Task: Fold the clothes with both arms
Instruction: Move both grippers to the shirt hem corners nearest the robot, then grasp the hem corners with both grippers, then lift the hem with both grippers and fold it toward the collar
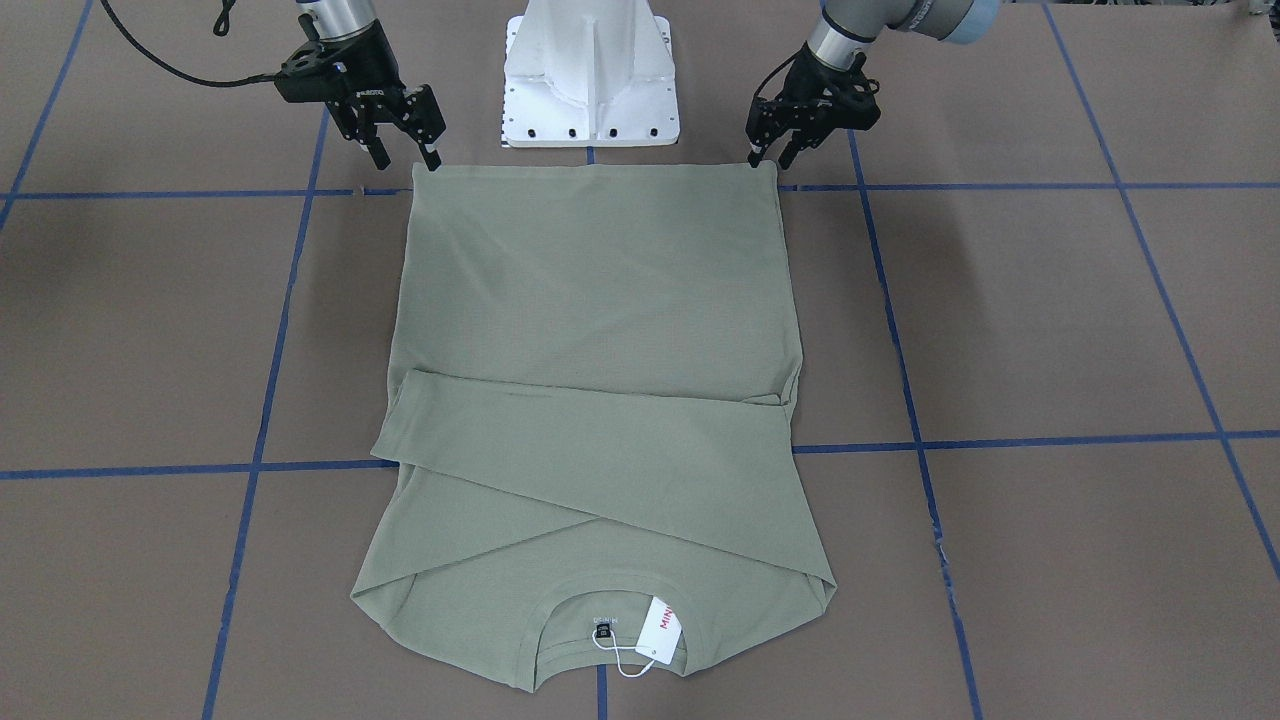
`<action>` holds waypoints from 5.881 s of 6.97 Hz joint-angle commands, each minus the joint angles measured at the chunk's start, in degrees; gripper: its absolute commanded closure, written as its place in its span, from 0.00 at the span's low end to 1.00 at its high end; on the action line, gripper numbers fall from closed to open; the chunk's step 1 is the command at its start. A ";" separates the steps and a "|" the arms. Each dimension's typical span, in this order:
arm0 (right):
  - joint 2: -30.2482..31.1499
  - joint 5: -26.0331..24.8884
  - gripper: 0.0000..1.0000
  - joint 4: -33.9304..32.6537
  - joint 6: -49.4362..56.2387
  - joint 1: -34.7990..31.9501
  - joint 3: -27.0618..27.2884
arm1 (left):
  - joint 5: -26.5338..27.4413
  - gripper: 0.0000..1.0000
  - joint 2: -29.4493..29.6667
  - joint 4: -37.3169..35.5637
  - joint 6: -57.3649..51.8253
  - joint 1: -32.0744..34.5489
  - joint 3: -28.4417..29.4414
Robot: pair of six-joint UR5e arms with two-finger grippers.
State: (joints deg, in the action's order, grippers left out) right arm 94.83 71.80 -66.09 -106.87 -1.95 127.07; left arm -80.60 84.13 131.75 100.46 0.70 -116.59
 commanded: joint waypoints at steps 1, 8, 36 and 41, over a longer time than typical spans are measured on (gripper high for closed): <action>0.00 -0.61 0.15 0.00 -0.01 0.46 0.02 | 0.00 0.45 0.50 0.00 0.17 -0.09 0.39; -3.14 -5.24 0.22 -8.92 -9.10 4.83 0.02 | 0.53 1.00 1.73 0.00 1.76 0.00 -1.01; -32.52 18.07 1.00 -48.18 17.46 -22.78 2.05 | -26.54 1.00 22.37 -31.21 -22.03 29.32 -9.00; -38.85 21.63 1.00 -35.74 27.85 -35.21 -17.50 | -29.89 1.00 31.31 -30.50 -33.13 45.09 7.88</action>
State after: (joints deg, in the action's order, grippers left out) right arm 57.35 93.16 -107.41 -80.02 -34.90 116.40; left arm -110.88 111.95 100.77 68.21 44.59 -115.85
